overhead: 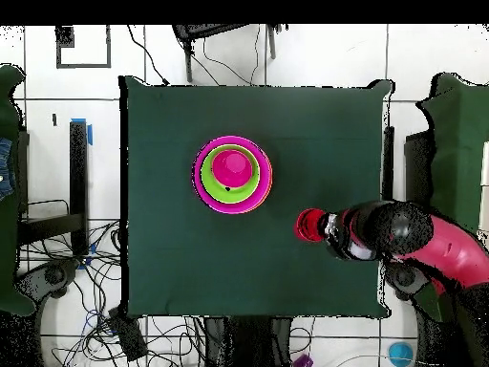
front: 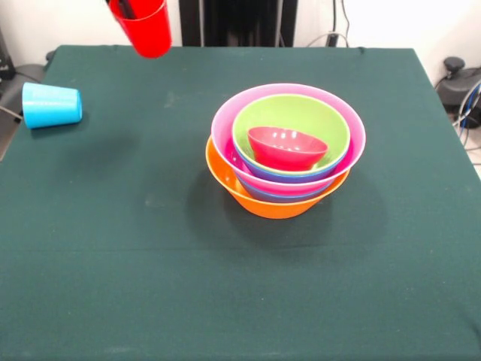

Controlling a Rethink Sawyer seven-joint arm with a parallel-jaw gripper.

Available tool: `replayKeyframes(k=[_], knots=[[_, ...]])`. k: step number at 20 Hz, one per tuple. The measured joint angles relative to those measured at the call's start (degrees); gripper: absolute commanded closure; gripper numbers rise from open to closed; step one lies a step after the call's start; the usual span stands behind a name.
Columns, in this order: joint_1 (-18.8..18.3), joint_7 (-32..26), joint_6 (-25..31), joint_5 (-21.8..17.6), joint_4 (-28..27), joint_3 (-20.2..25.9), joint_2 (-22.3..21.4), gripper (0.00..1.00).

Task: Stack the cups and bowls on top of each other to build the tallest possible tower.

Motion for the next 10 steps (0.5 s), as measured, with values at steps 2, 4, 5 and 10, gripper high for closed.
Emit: replayKeyframes(k=[2, 4, 5, 10], knots=[[-0.08, 0.0, 1.91, -0.01, -1.92, 0.26, 0.91, 1.0], [-0.17, 0.0, 3.23, -0.01, -3.24, 0.51, 1.53, 1.0], [-0.3, 0.0, 4.12, -0.02, -4.21, 0.78, 1.98, 1.0], [-1.37, -0.01, 5.43, -0.03, -7.02, 2.27, 3.53, 1.0]])
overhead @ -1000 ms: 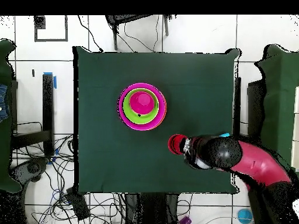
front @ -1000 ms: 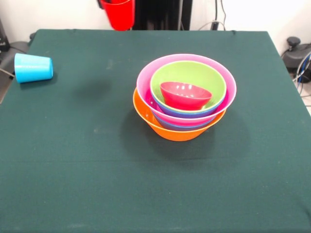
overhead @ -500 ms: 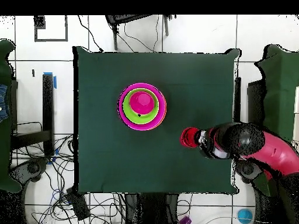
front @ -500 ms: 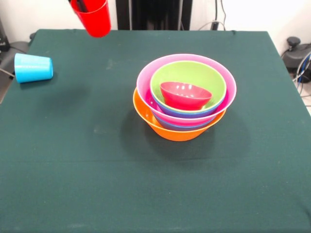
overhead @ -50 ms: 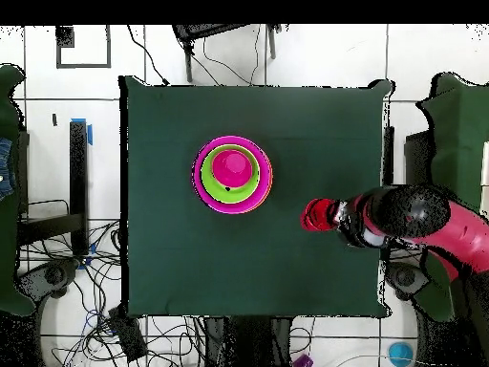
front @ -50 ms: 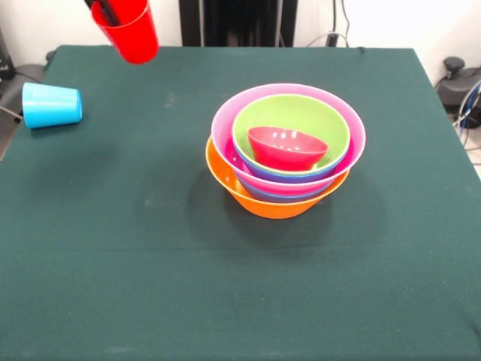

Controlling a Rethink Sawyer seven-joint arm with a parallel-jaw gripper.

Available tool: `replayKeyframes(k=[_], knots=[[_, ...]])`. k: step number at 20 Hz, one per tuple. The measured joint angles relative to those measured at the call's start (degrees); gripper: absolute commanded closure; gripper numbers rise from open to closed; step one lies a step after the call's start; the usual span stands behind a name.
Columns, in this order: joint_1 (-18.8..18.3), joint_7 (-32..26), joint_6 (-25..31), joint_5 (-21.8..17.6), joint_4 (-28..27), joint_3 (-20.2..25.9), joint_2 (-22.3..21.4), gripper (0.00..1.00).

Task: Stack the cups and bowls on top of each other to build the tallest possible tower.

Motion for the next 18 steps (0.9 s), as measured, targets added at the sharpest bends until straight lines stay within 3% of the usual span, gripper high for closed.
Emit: replayKeyframes(k=[9, 18], knots=[[-3.71, -1.25, 0.2, -2.9, -5.75, 2.46, 3.58, 1.0], [-7.36, -7.06, 1.65, -8.33, -15.48, 3.87, 10.38, 1.0]])
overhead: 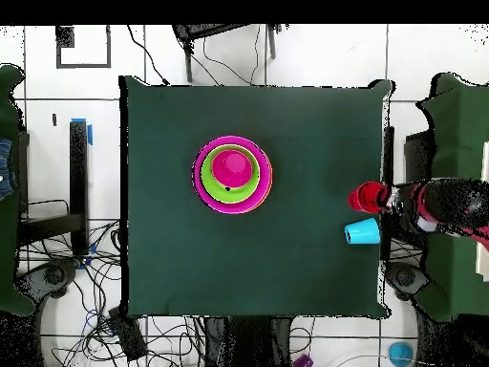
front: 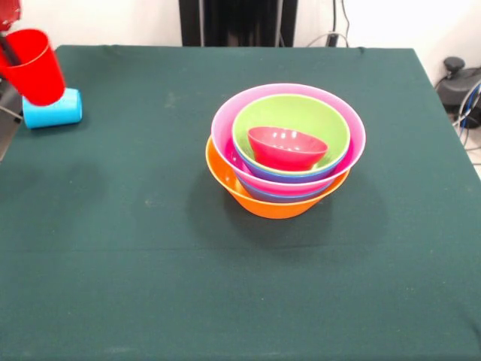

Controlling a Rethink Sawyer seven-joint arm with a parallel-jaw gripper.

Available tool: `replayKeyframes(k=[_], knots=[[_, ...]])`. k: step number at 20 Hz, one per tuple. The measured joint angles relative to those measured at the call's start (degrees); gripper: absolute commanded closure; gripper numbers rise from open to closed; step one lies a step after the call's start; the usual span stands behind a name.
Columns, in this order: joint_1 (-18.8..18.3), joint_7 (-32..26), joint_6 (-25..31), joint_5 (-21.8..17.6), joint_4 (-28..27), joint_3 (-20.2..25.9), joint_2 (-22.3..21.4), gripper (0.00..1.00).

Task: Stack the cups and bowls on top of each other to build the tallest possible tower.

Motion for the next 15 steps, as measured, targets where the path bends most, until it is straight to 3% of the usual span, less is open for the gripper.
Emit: replayKeyframes(k=[9, 15], knots=[[-0.8, -0.01, 0.62, -0.99, -2.71, -0.05, 3.07, 1.0], [-1.66, -0.01, 0.58, 0.45, 2.83, -0.07, -0.35, 1.0]])
